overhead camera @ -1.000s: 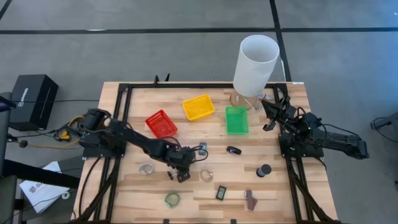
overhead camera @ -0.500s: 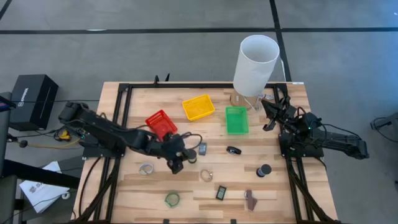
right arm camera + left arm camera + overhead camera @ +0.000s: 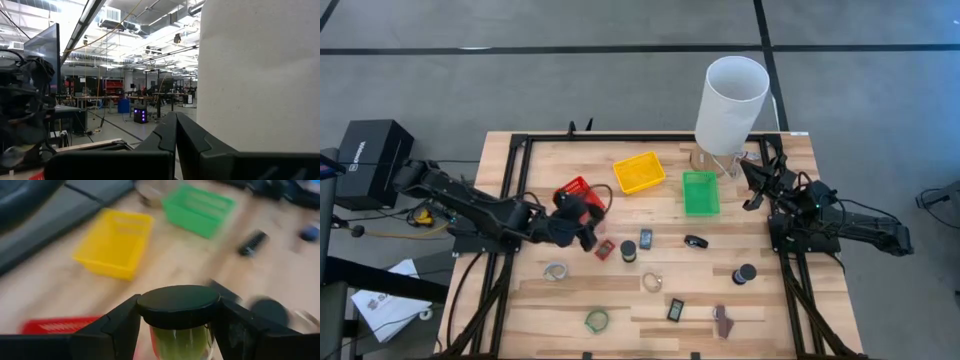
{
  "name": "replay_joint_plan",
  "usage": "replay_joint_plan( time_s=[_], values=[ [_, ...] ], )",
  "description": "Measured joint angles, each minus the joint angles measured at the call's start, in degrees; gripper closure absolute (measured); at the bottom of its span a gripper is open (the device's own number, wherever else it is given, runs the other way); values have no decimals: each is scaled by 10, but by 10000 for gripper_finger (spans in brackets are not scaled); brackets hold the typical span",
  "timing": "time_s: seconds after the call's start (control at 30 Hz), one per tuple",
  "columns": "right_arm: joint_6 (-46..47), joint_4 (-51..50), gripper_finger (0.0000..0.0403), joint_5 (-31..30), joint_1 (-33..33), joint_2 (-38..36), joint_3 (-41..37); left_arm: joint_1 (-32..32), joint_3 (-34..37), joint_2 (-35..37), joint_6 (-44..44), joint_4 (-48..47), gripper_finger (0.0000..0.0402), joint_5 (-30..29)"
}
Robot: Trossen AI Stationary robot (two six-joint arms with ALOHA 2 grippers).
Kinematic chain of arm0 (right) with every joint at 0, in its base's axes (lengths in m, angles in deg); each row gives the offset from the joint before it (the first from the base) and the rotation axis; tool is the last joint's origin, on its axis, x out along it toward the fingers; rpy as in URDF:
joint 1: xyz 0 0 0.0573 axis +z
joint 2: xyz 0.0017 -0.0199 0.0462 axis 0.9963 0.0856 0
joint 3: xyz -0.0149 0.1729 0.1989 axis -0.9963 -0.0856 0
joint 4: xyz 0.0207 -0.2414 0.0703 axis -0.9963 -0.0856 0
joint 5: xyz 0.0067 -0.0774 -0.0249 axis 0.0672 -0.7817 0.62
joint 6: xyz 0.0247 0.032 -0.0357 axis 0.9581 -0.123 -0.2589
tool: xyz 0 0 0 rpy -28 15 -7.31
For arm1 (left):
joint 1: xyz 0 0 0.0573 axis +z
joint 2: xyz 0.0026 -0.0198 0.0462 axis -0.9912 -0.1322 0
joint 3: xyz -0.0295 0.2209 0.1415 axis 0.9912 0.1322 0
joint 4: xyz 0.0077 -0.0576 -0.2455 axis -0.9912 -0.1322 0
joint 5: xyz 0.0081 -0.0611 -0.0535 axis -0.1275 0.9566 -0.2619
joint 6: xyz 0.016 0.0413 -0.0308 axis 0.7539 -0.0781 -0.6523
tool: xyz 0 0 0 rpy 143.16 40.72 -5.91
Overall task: Pick & Place Office items
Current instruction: Put the left green hourglass into the red basket
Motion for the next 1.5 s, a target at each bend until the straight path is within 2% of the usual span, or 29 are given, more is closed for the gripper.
replay_joint_plan(
  time_s=[0.2,0.33,0.57,0.77,0.93,1.1,1.33,1.5],
  values=[
    [0,3,403,0,-1,0,0,23,72,22,-3,52,193,-176],
    [-2,6,403,-2,-1,0,0,61,129,16,7,152,186,-223],
    [-15,16,403,-2,-1,0,0,145,207,-5,26,269,196,-234],
    [-17,22,403,-2,-1,0,0,187,234,-47,26,340,188,-224],
    [-17,31,403,-2,-1,0,0,192,237,-108,26,389,192,-217],
    [-17,32,403,-2,-1,0,0,192,237,-163,26,419,189,-248],
    [-17,36,403,-2,-1,0,0,192,237,-201,26,471,181,-310],
    [-17,36,403,-2,-1,0,0,192,237,-225,22,504,186,-315]
  ],
)
